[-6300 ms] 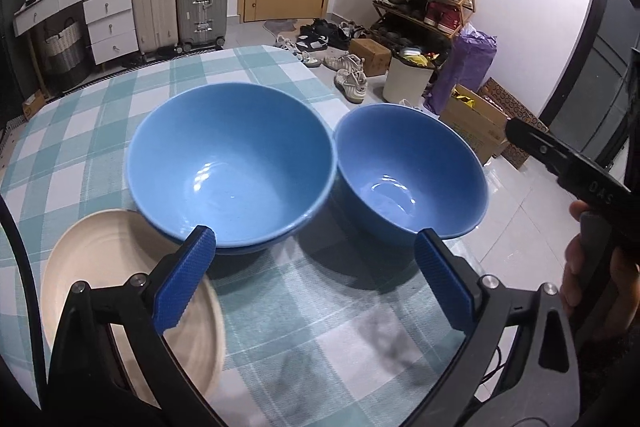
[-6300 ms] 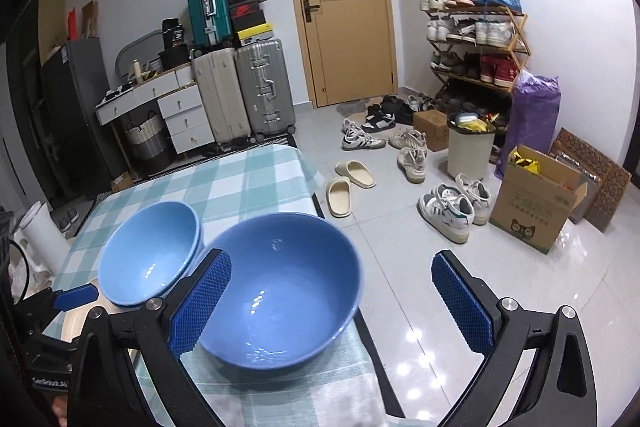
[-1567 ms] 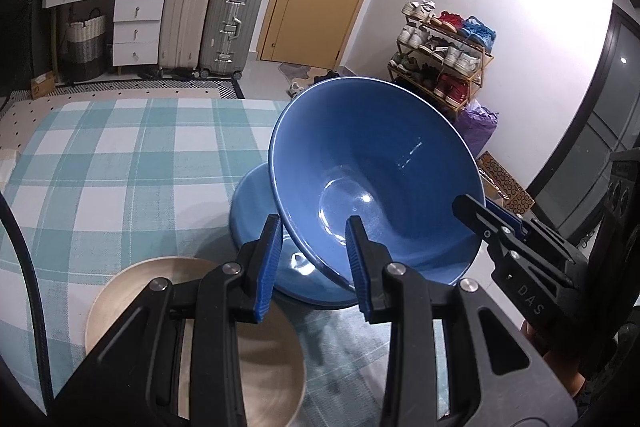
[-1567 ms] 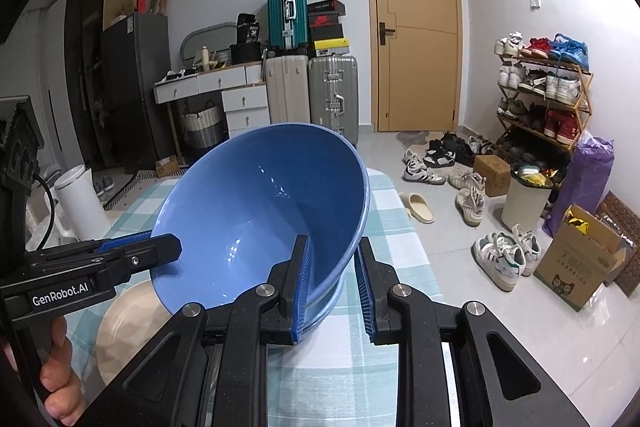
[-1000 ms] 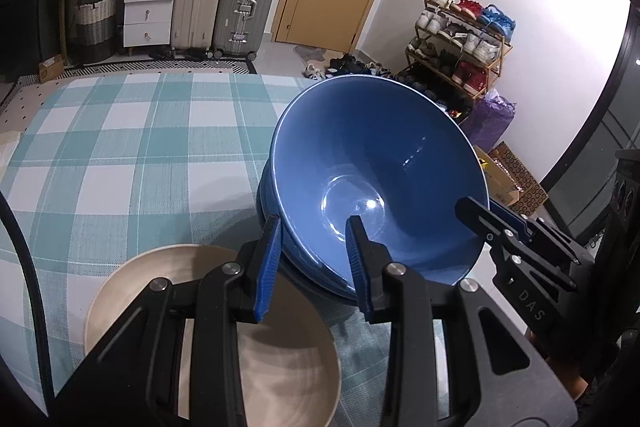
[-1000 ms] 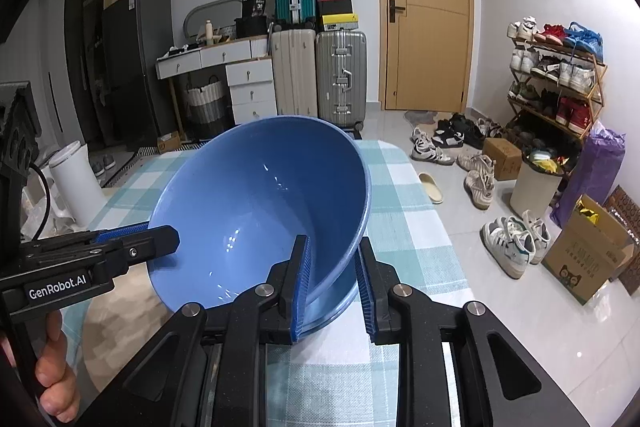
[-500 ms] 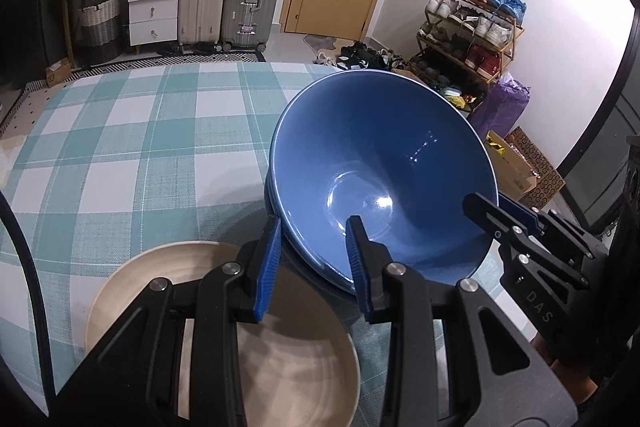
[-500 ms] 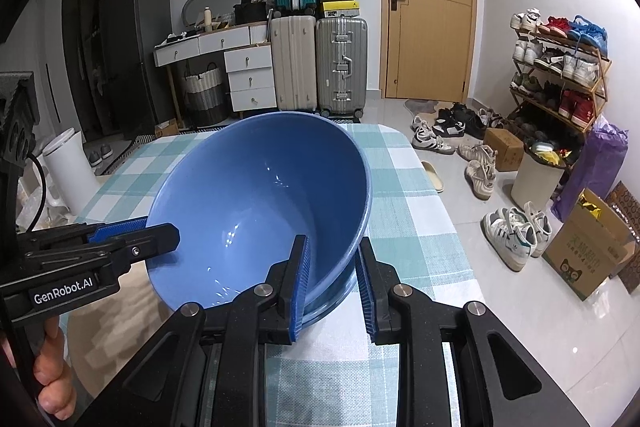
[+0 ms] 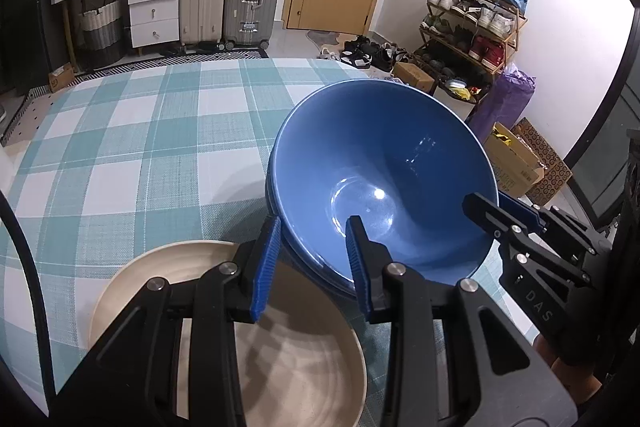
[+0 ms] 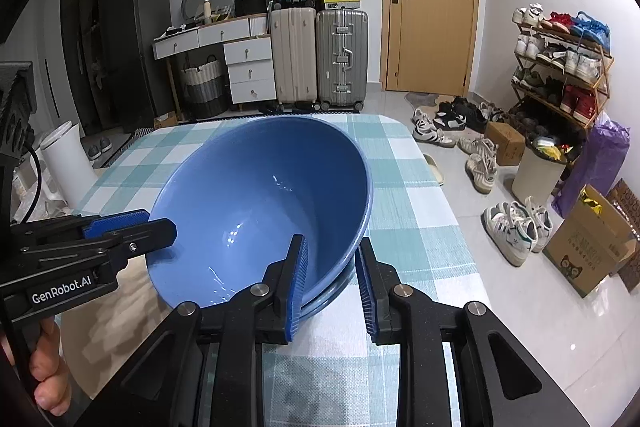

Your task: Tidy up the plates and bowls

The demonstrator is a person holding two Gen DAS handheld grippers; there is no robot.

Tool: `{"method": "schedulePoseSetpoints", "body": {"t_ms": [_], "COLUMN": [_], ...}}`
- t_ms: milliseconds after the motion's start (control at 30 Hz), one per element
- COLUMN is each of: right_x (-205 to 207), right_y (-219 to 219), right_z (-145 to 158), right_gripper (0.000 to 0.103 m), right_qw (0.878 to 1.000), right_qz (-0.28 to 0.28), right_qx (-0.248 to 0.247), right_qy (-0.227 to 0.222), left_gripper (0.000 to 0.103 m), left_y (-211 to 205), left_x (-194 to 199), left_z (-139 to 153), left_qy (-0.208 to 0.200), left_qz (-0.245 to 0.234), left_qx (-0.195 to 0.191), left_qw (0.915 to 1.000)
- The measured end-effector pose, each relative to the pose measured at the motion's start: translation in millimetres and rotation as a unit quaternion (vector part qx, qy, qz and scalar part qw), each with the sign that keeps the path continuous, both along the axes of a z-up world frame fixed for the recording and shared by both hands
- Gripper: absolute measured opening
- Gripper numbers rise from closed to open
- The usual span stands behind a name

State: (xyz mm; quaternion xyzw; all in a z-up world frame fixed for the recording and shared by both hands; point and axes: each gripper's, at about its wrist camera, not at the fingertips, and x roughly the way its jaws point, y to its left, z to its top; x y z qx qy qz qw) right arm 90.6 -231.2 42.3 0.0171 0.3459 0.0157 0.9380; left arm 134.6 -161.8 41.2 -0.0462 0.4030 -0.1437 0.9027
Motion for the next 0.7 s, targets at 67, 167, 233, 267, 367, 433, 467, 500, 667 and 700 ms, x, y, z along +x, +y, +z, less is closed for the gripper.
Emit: {"method": "schedulePoseSetpoints", "body": {"t_ms": [67, 167, 233, 267, 367, 433, 467, 500, 667, 700], "right_x": [0.1, -1.4, -1.6, -1.5, -0.4, 0.0, 0.0, 0.1, 4.1, 5.8], "right_y": [-0.7, -2.7, -1.0, -1.1, -5.3, -8.0, -9.0, -9.4, -16.6, -18.3], "right_z": [-1.2, -1.2, -0.9, -1.6, -3.8, -3.3, -2.6, -2.5, 4.8, 6.4], "right_gripper": [0.025, 0.028, 0.030, 0.030, 0.032, 0.038, 0.044, 0.052, 0.088, 0.089], "right_qw": [1.000, 1.000, 1.000, 1.000, 1.000, 0.999, 0.999, 0.999, 1.000, 1.000], "right_qz": [0.000, 0.002, 0.004, 0.004, 0.004, 0.005, 0.005, 0.006, 0.017, 0.016], "right_qx": [-0.003, -0.010, -0.022, -0.027, -0.029, -0.030, -0.032, -0.032, -0.019, -0.016], "right_qy": [0.002, 0.001, 0.002, 0.004, 0.009, 0.009, 0.008, 0.008, 0.005, 0.005], "left_gripper": [0.030, 0.030, 0.032, 0.032, 0.039, 0.050, 0.060, 0.064, 0.086, 0.088], "left_y": [1.0, 3.4, 6.0, 7.8, 12.3, 17.3, 20.0, 22.1, 33.7, 35.7], "left_x": [0.4, 3.0, 5.0, 3.9, 5.9, 8.1, 8.9, 9.3, 14.8, 16.7], "left_z": [-1.2, -4.6, -6.1, -5.5, -4.9, -3.3, -1.7, 0.4, 11.8, 12.5], "left_qy": [0.003, 0.013, 0.017, 0.018, 0.022, 0.023, 0.022, 0.020, 0.006, 0.007], "left_qz": [0.002, 0.005, 0.005, 0.006, 0.012, 0.019, 0.023, 0.025, 0.030, 0.032], "left_qx": [0.002, 0.006, 0.001, 0.000, 0.003, 0.002, 0.002, 0.001, -0.003, -0.005], "left_qw": [1.0000, 0.9999, 0.9998, 0.9998, 0.9997, 0.9995, 0.9995, 0.9995, 0.9995, 0.9995]}}
